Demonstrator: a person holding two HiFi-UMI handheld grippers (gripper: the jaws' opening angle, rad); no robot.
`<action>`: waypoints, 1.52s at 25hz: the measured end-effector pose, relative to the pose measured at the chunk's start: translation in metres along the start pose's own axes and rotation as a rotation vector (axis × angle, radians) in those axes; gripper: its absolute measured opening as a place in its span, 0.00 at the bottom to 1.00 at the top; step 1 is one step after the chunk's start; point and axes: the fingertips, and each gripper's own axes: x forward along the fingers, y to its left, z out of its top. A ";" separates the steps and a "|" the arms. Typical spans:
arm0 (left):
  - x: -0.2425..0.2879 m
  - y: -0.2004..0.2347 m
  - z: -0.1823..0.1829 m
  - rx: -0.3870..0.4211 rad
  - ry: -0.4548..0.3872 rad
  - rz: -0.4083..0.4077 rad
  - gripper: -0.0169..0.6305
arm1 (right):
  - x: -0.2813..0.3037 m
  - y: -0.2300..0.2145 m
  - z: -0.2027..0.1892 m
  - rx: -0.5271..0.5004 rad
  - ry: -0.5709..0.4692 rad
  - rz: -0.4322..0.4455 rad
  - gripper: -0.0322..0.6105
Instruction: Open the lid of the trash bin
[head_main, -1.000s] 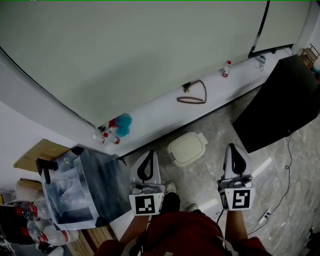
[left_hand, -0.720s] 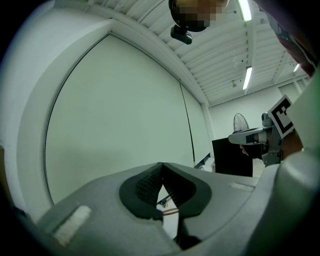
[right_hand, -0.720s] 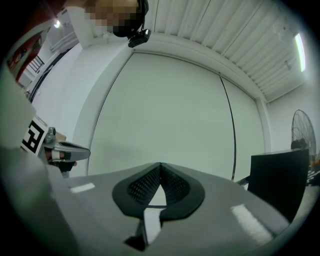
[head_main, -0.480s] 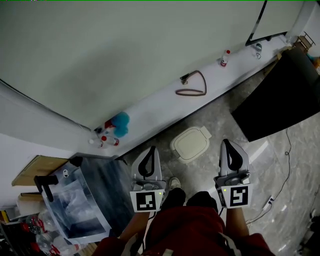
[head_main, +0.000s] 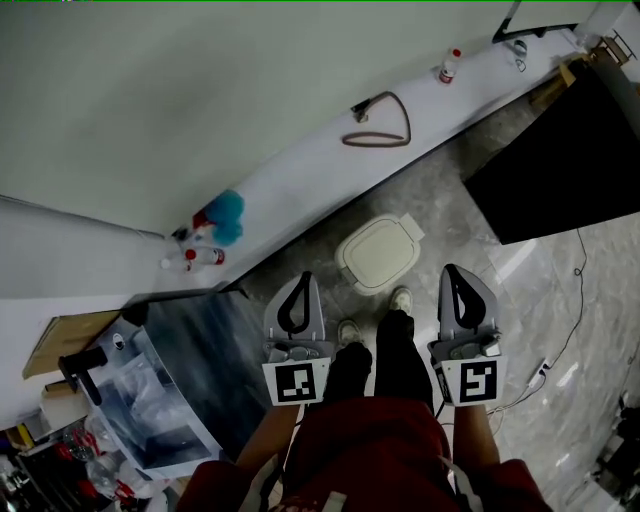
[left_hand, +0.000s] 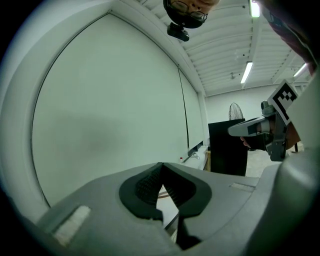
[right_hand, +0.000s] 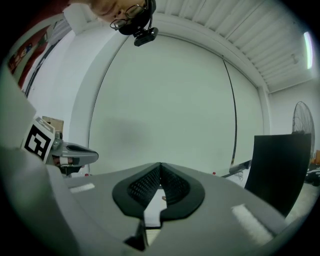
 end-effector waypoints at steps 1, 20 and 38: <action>0.003 -0.003 -0.010 -0.007 0.016 -0.003 0.03 | 0.003 -0.001 -0.009 0.010 0.013 0.005 0.05; 0.026 -0.050 -0.233 -0.129 0.353 -0.087 0.03 | 0.012 0.025 -0.219 0.090 0.299 0.128 0.05; 0.038 -0.078 -0.410 -0.137 0.567 -0.122 0.03 | 0.005 0.067 -0.353 0.156 0.483 0.220 0.05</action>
